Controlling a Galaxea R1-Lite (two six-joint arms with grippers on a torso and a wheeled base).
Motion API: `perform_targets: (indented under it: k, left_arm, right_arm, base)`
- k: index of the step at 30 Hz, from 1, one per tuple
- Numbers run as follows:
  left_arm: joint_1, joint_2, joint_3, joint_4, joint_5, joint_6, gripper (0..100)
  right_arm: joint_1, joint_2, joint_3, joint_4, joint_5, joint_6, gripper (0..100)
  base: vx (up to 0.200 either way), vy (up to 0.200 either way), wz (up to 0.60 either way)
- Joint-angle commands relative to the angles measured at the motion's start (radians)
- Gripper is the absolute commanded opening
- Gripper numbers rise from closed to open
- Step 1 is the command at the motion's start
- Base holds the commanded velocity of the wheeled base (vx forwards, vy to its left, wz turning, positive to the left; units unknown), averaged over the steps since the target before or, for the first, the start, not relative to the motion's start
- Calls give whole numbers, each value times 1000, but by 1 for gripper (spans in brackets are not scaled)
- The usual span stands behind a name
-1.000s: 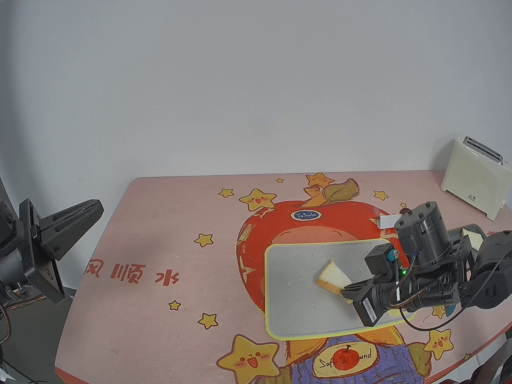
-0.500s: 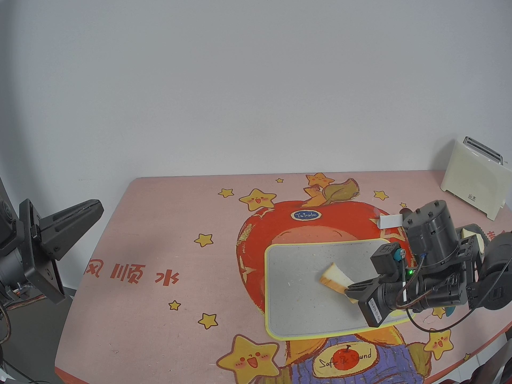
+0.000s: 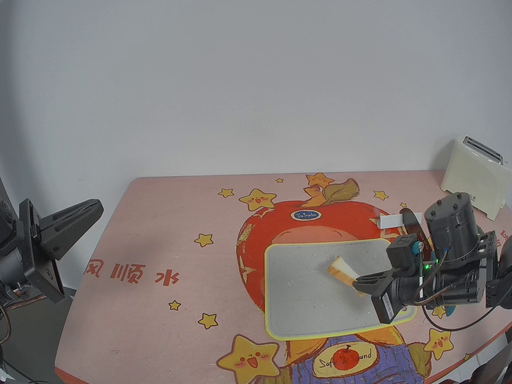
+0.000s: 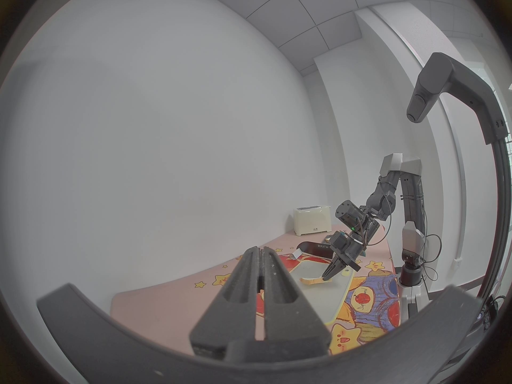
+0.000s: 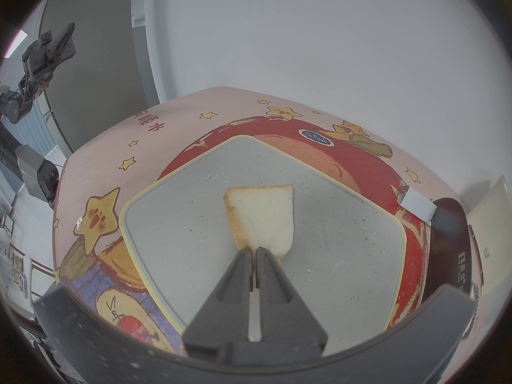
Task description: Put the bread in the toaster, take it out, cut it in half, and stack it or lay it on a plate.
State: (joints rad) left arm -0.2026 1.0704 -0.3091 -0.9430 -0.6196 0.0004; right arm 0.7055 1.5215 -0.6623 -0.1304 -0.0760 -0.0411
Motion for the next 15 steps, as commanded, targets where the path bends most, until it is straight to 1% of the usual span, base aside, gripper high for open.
perform_targets:
  k: [1, 3, 9, 12, 15]
  left_arm:
    - [0, 2, 1, 1, 0, 12, 0]
    - [0, 2, 2, 3, 0, 16, 0]
    - [-1, 3, 5, 4, 0, 15, 0]
    - [0, 8, 4, 1, 1, 12, 0]
    - [0, 11, 5, 1, 1, 15, 0]
  right_arm:
    - [6, -34, 15, -1, -1, 0, 0]
    - [6, -32, 18, -1, -1, 0, 0]
    - [20, -27, 21, -3, -1, 1, 0]
    - [23, -44, 17, -3, -18, 13, 0]
    - [23, -78, 15, -3, -21, 21, 0]
  base:
    - [0, 0, 0]
    - [0, 0, 0]
    - [0, 0, 0]
    - [0, 0, 0]
    - [0, 0, 0]
